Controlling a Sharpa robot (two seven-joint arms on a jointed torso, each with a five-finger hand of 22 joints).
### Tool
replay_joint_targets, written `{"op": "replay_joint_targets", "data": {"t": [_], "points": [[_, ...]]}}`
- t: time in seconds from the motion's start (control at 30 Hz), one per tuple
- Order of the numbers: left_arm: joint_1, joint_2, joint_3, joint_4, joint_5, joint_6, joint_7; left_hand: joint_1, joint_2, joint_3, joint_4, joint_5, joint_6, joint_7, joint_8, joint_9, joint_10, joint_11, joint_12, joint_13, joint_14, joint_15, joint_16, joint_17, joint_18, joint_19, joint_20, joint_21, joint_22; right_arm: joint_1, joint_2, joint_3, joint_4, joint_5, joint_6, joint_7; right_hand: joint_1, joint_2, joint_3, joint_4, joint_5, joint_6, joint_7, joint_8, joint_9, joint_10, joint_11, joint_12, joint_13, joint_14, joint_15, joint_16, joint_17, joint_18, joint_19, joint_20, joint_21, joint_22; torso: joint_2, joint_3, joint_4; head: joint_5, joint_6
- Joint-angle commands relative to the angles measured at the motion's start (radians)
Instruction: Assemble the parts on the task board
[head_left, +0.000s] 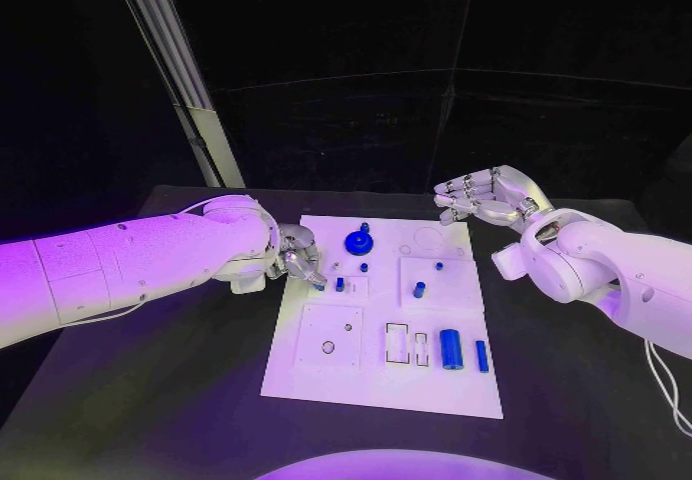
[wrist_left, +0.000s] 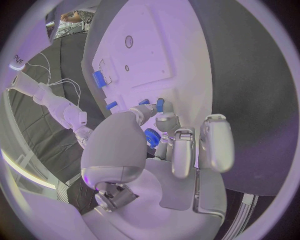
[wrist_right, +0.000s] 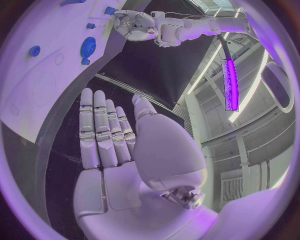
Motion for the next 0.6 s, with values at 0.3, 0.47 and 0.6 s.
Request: {"op": "replay_joint_targets", "data": {"t": [0.3,0.47,0.6], "points": [[-0.003,0.02,-0.002,-0.014,0.008,0.055,-0.006,-0.009,0.003,0.142,-0.138,0.005,0.003,-0.006,0.004,-0.001,0.01,-0.001,-0.005,-0.007,0.106,-0.001,0.003,0.263,0.005,0.011,-0.003,0.001,-0.001,0.002,0.002,0.001,0.002,0.004,0.007,0.011,-0.014,0.003,-0.007,0.003,0.007,-0.008,-0.002,0.004,0.001,-0.009,0.002,0.004,-0.001,-0.008,0.002,0.0,-0.003,0.004,0.006,0.002,-0.008,-0.002,0.0,0.0006,-0.0006,-0.003,-0.004],[-0.003,0.025,-0.002,-0.021,0.016,0.06,-0.016,-0.022,0.005,0.138,-0.133,0.004,0.009,-0.009,0.006,0.0,0.02,-0.002,0.009,0.015,0.106,-0.001,0.003,0.263,0.005,0.01,-0.003,0.0,-0.001,0.002,0.002,0.001,0.002,0.004,0.007,0.011,-0.014,0.003,-0.007,0.003,0.007,-0.008,-0.002,0.004,0.001,-0.009,0.002,0.004,-0.001,-0.008,0.002,0.0,-0.003,0.004,0.006,0.002,-0.008,-0.002,0.0,0.0004,-0.0003,-0.003,-0.004],[-0.003,0.028,-0.002,-0.026,0.023,0.061,-0.022,-0.041,0.008,0.125,-0.123,0.002,0.017,-0.014,0.008,0.002,0.025,-0.005,0.014,0.021,0.106,-0.003,0.003,0.263,0.005,0.011,-0.004,0.001,0.001,0.002,0.002,0.001,0.002,0.004,0.007,0.011,-0.014,0.004,-0.007,0.003,0.007,-0.008,-0.002,0.004,0.001,-0.009,0.002,0.005,-0.001,-0.008,0.002,0.0,-0.003,0.004,0.006,0.002,-0.008,-0.003,0.0,0.0004,0.0002,-0.005,-0.006]]}}
